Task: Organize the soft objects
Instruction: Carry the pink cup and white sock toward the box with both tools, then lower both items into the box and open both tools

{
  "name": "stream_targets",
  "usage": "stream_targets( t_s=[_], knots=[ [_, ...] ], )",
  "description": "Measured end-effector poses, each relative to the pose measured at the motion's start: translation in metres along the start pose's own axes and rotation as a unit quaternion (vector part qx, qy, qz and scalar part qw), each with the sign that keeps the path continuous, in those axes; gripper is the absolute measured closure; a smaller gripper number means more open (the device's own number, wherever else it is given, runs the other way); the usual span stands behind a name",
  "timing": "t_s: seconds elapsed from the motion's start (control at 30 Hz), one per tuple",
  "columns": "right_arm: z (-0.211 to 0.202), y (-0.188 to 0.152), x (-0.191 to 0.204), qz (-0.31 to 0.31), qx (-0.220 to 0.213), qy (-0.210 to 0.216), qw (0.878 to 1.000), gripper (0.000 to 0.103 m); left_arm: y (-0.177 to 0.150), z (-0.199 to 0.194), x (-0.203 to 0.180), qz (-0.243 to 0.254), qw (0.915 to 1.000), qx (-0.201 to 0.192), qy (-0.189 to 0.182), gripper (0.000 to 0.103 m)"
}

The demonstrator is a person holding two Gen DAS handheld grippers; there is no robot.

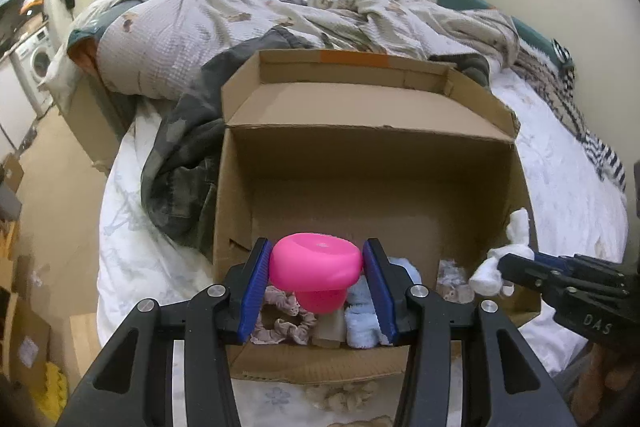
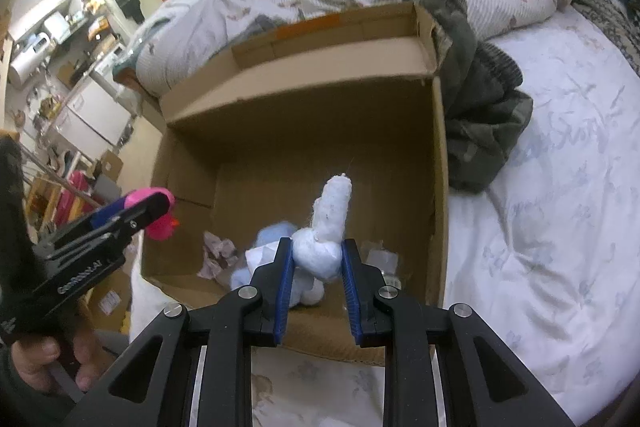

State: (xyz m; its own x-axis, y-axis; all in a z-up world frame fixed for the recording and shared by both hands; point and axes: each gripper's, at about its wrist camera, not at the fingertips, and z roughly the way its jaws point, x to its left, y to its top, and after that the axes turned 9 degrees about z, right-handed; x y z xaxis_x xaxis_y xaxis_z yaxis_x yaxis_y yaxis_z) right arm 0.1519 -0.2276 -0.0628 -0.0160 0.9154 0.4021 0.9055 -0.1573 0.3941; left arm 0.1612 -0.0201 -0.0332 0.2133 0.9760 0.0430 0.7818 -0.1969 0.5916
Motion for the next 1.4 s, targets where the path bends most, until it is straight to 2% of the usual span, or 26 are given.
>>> stream_targets(
  t_s=[0.23, 0.4, 0.83, 0.87, 0.97, 1.1, 1.13, 1.2, 1.23, 1.3, 1.4],
  knots=[
    [0.018, -0.008, 0.000, -0.008, 0.036, -0.023, 0.999, 0.077, -0.003, 0.006, -0.009, 0.013, 0.9998, 0.012, -0.013, 0.060],
    [0.024, -0.013, 0.004, -0.017, 0.048, -0.025, 0.998, 0.077, -0.005, 0.012, -0.005, -0.001, 0.9996, 0.022, -0.018, 0.060],
    [0.025, -0.010, 0.006, -0.016, 0.050, -0.027, 0.998, 0.077, -0.010, 0.018, -0.005, -0.004, 0.9989, 0.044, -0.016, 0.059],
    [0.025, -0.011, 0.006, -0.016, 0.050, -0.027, 0.998, 0.077, -0.011, 0.018, -0.006, -0.002, 0.9987, 0.048, -0.015, 0.058],
    [0.025, -0.011, 0.005, -0.014, 0.050, -0.026, 0.998, 0.077, -0.011, 0.019, -0.009, 0.003, 0.9984, 0.056, -0.009, 0.041],
    [0.026, -0.011, 0.004, -0.008, 0.053, -0.020, 0.998, 0.076, -0.011, 0.017, -0.010, 0.002, 0.9986, 0.053, -0.006, 0.037],
    [0.026, -0.011, 0.003, -0.005, 0.054, -0.017, 0.998, 0.072, -0.012, 0.018, -0.010, 0.001, 0.9984, 0.056, -0.006, 0.037],
    [0.025, -0.009, 0.002, 0.005, 0.053, -0.014, 0.999, 0.046, -0.012, 0.018, -0.009, -0.002, 0.9983, 0.057, -0.005, 0.037],
    [0.023, -0.008, 0.001, 0.011, 0.047, -0.009, 0.999, 0.024, -0.012, 0.018, -0.009, -0.003, 0.9983, 0.058, -0.007, 0.037],
    [0.016, -0.006, -0.001, 0.022, 0.027, 0.003, 0.999, 0.021, -0.012, 0.018, -0.007, -0.008, 0.9982, 0.058, -0.008, 0.037],
    [0.014, -0.004, -0.004, 0.030, 0.023, 0.005, 0.999, 0.021, -0.011, 0.018, -0.006, -0.012, 0.9982, 0.058, -0.007, 0.037]
  ],
)
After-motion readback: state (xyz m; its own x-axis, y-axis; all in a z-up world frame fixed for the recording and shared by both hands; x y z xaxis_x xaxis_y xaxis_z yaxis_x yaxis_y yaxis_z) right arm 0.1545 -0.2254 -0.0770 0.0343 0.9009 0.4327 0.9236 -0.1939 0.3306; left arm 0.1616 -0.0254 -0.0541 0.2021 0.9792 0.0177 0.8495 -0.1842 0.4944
